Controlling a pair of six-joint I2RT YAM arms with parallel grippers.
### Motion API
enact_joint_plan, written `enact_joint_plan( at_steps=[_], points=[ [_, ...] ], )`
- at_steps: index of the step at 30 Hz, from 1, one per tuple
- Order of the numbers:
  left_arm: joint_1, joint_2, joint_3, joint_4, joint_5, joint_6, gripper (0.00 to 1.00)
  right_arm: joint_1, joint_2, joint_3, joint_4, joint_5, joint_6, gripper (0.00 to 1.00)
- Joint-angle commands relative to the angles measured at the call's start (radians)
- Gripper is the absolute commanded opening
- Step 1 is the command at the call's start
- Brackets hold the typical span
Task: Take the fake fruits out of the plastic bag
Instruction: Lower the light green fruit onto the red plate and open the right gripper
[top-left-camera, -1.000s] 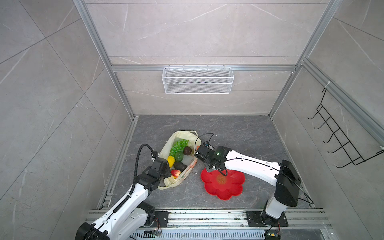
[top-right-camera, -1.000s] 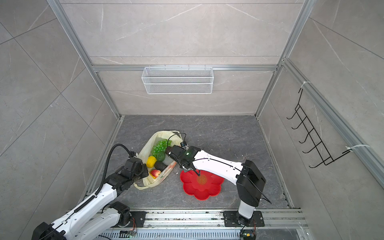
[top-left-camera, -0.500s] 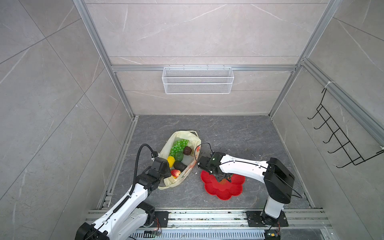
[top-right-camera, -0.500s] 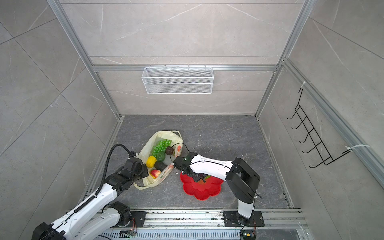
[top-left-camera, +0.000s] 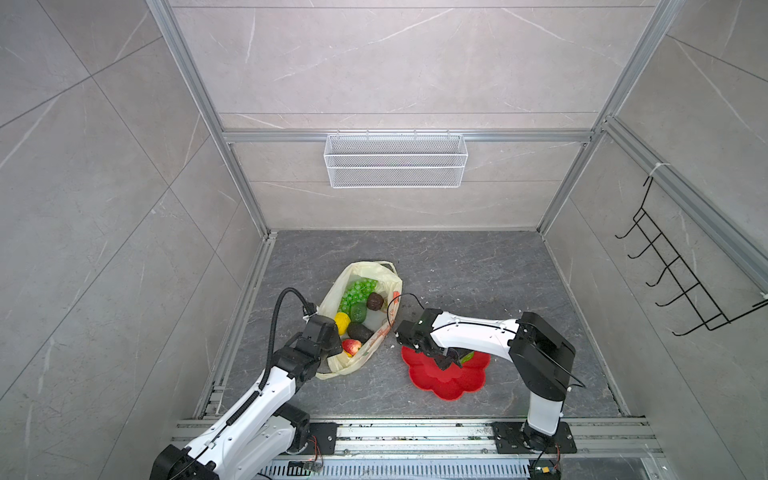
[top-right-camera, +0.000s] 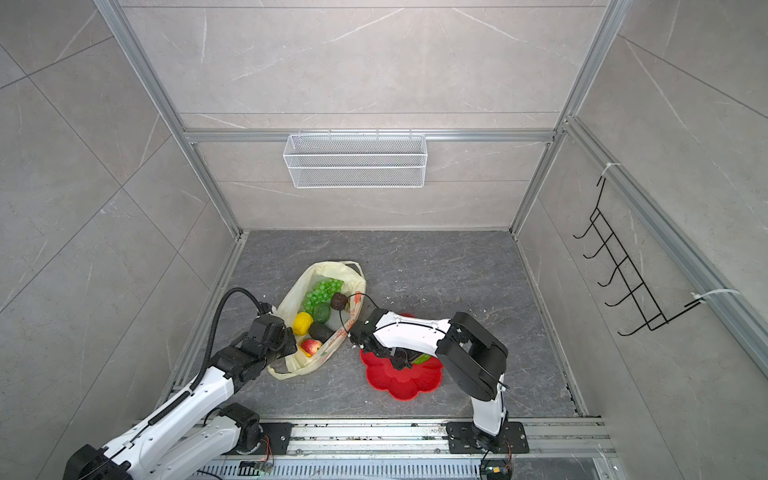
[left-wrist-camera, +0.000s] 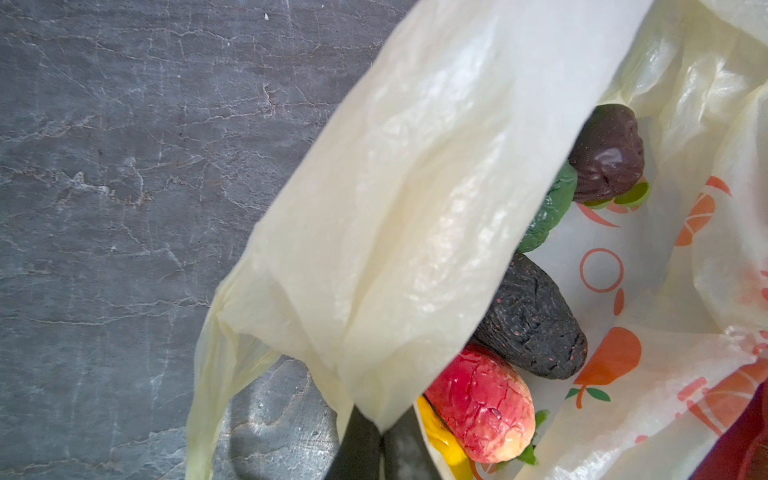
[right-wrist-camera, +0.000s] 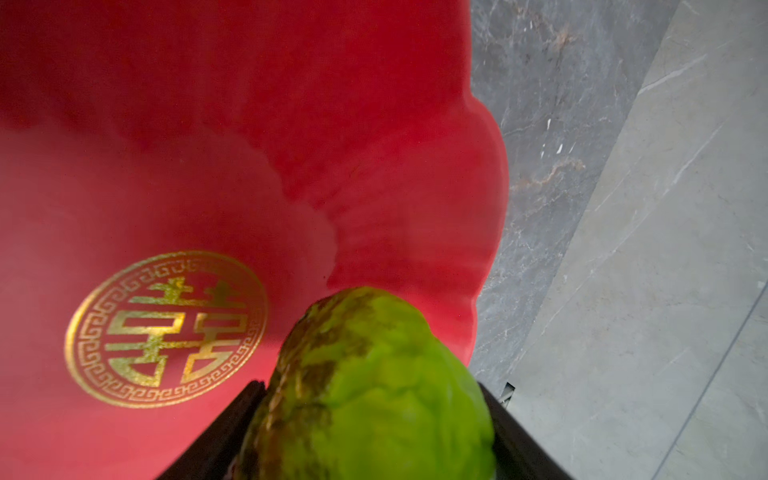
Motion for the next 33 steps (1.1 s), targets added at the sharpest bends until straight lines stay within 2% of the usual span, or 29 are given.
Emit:
enact_joint_plan(
  at_steps=[1,16,33],
  points=[
    [0.002,-0.001,0.022,0.022,-0.017,0.025,0.0,0.002,0.02,-0.016,-0.04,0.025,0.027,0.73],
    [0.002,-0.004,0.021,0.021,-0.019,0.024,0.0,0.006,0.081,-0.033,-0.023,0.013,-0.005,0.73],
    [0.002,0.002,0.023,0.02,-0.024,0.022,0.0,0.063,0.113,0.046,-0.025,-0.011,-0.033,0.85]
  ],
)
